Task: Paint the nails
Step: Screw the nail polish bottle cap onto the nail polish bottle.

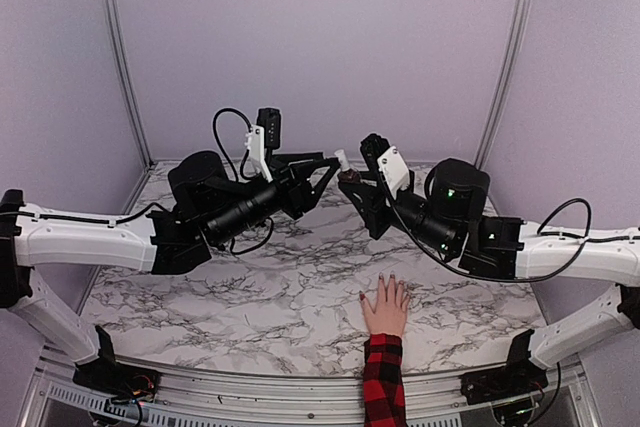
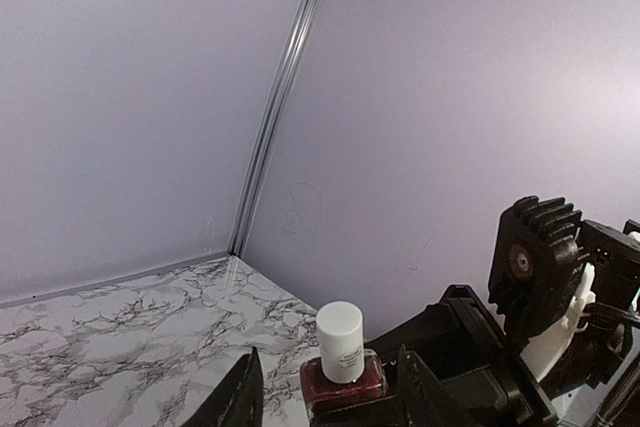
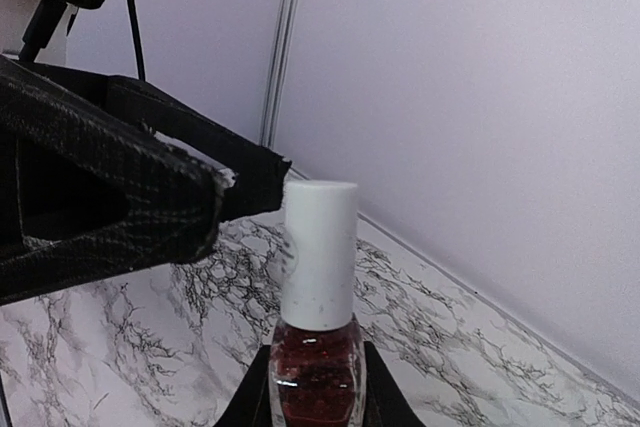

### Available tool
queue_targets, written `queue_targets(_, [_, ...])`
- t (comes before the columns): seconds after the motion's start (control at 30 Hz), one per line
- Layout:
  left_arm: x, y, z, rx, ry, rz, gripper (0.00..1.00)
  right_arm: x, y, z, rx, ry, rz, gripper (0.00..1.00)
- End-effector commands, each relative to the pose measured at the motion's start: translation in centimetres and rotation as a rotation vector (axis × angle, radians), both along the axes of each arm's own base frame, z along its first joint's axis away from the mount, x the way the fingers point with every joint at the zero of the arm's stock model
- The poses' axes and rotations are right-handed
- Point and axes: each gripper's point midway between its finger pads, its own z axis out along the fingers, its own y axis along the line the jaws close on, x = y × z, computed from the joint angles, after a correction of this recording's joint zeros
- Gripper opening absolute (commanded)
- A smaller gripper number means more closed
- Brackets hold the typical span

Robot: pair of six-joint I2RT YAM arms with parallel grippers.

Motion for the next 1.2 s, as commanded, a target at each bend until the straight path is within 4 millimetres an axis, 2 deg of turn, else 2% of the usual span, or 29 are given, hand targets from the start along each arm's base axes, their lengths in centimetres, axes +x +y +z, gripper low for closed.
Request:
queue_targets(0.0, [0.8,-0.4,0.6,-0.036,0.036,0.029,0.44,0.3,0.0,2.2,0.033,-0.037,-0.036,0.00])
queue_targets(0.23, [1.0,-1.2,0.8,-0.047,0.048,0.012,0.42,0.3,0.4,2.1,0.024,-0.035,-0.031,0.00])
queue_targets(0.63, [1.6,-2.4,-0.2,-0.031,0.083,0.006,0.35,0.0,0.5,2.5,0.025,-0.047,-0.015,0.00])
queue_targets(0.9, [1.3,-2.2,-0.2,-0.035,0.092,-0.019,0.14,-0.3,0.5,2.8,0.025,-0.062,0.003,0.00])
queue_targets(1.03, [0.8,-2.6,-0.7,-0.026,0.095,-0.060,0.09,-1.2,0.7,3.6,0.050,-0.082,0.053,0.00])
queue_targets(1.17, [0.1,-2.8,-1.1,-0.015,0.082,-0.106,0.08,-2.7,1.0,4.6,0.079,-0.107,0.143,0.00])
